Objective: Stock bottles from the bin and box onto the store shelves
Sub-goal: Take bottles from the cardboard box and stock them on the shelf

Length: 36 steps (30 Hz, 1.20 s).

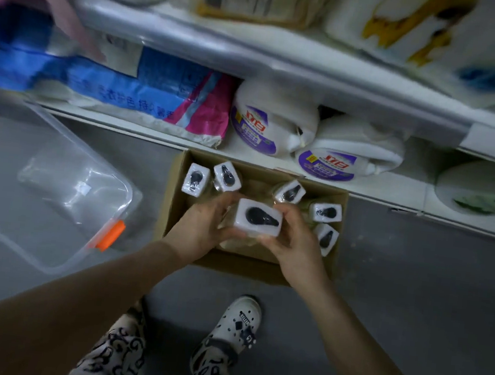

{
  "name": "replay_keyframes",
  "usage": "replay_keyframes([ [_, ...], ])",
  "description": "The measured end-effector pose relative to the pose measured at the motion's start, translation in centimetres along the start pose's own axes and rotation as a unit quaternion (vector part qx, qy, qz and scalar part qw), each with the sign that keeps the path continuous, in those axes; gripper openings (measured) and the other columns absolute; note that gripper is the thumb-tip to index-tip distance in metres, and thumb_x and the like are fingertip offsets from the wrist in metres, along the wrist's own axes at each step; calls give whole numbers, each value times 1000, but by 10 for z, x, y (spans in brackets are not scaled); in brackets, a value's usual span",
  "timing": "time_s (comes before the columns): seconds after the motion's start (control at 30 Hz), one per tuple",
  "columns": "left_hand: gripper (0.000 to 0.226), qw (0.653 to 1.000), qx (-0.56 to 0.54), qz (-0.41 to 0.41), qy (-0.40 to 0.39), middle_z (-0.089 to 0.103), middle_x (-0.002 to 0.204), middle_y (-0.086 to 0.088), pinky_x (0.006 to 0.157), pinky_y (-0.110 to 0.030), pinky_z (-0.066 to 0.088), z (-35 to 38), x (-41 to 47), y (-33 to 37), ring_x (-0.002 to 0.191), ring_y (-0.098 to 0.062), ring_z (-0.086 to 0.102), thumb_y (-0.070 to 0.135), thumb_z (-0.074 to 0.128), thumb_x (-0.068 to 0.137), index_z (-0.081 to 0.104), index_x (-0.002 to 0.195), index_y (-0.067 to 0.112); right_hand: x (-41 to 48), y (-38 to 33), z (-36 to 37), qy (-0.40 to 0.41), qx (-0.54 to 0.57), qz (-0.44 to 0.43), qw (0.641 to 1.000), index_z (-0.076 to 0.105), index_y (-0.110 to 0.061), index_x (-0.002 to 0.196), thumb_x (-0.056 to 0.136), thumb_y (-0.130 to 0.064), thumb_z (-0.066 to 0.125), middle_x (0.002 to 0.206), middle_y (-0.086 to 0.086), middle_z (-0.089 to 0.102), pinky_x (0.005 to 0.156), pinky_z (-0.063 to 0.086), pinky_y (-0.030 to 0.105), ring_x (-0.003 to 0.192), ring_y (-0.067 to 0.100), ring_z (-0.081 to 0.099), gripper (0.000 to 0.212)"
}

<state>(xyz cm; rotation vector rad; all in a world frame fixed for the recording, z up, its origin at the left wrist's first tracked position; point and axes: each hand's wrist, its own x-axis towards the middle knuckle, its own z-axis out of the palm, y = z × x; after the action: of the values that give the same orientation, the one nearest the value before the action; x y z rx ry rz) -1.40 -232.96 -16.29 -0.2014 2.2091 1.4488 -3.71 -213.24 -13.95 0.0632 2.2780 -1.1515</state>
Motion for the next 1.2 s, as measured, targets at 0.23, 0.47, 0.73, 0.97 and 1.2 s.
replay_keyframes([
  [0.23, 52, 997, -59, -14, 36, 68, 119, 4, 98, -27, 50, -56, -64, 88, 108, -8, 64, 29, 77, 83, 57, 130, 22, -63, -93, -29, 15, 196, 18, 980, 54, -39, 122, 87, -6, 71, 115, -20, 67, 82, 53, 16, 104, -5, 64, 51],
  [0.47, 41, 993, -64, 34, 92, 69, 107, 1, 75, -4, 45, -106, -130, 189, 85, 13, 62, 24, 72, 87, 61, 126, 14, -124, -185, -60, -11, 239, 0, 971, 55, -42, 127, 87, -45, 65, 123, -15, 68, 95, 51, 26, 117, 4, 62, 42],
  [0.73, 57, 980, -30, 88, 175, 73, 87, 5, 83, -42, 55, -159, -202, 291, 83, -12, 68, 70, 62, 73, 68, 105, 23, -188, -297, -117, 5, 185, -87, 979, 64, -31, 120, 99, -34, 57, 114, -7, 72, 91, 54, 34, 107, 12, 68, 22],
  [0.97, 68, 961, -58, 132, 236, 75, 92, 2, 83, -45, 58, -201, -268, 369, 87, -15, 71, 72, 60, 67, 71, 111, 22, -236, -386, -155, -4, 159, -154, 975, 64, -31, 118, 98, -37, 58, 112, -4, 73, 80, 58, 28, 99, 13, 70, 22],
  [1.2, 45, 926, -114, 156, 323, 76, 85, 4, 80, -48, 59, -238, -321, 419, 82, -18, 74, 68, 71, 64, 74, 93, 32, -271, -463, -177, -28, 142, -215, 966, 66, -23, 118, 97, -40, 60, 104, -1, 76, 71, 58, 33, 91, 21, 74, 28],
])
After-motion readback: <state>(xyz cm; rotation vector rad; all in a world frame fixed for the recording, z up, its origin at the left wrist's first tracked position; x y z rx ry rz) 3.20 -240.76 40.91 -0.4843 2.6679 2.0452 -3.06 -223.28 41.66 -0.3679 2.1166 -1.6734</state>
